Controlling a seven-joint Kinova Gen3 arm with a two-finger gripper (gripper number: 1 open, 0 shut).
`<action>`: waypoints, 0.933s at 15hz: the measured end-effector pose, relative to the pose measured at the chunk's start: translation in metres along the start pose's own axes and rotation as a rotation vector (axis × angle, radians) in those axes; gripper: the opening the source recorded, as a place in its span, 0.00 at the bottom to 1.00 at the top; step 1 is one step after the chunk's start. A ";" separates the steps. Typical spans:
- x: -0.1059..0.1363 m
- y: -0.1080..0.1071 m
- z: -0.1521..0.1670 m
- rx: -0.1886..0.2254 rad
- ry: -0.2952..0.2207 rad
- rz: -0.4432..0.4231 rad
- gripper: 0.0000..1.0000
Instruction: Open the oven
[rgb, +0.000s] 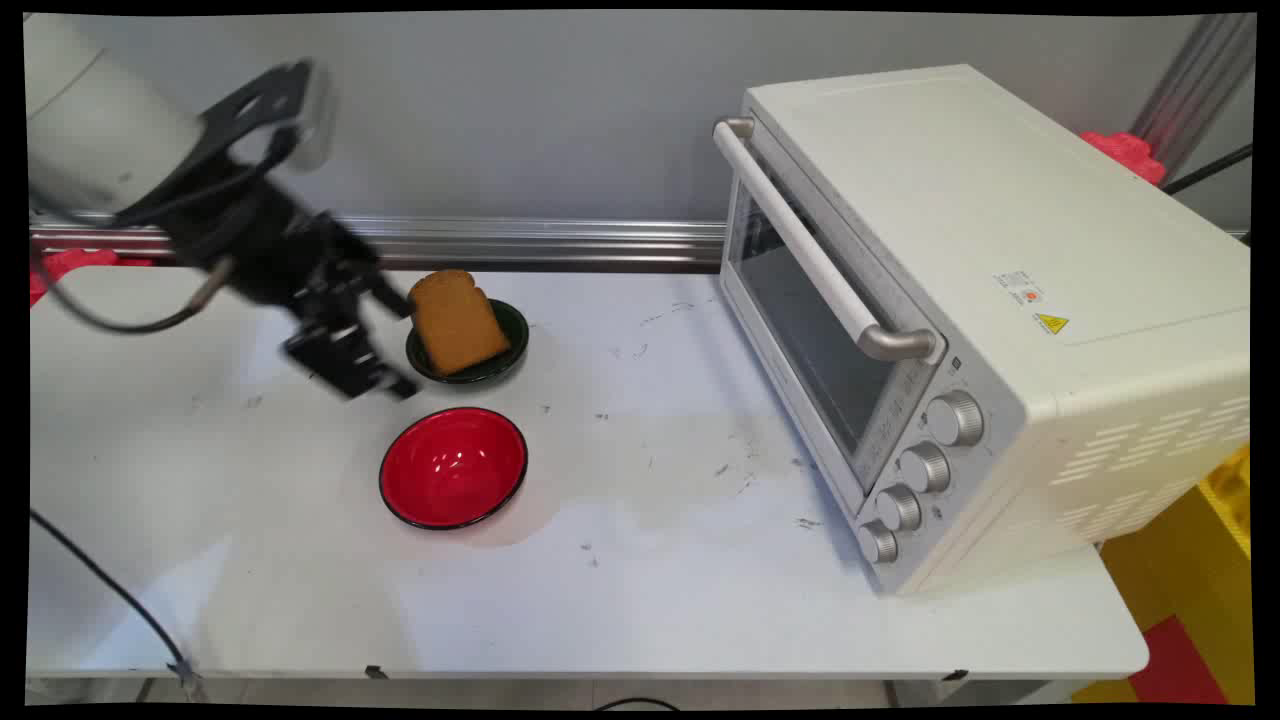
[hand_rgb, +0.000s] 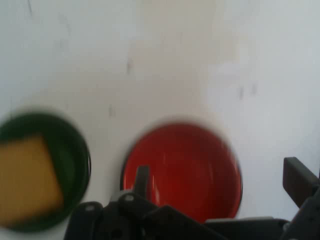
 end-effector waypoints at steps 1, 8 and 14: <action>0.008 0.000 0.000 0.001 0.019 -0.003 1.00; 0.095 -0.001 0.002 -0.014 0.288 -0.049 1.00; 0.144 -0.009 0.013 -0.016 0.399 -0.029 1.00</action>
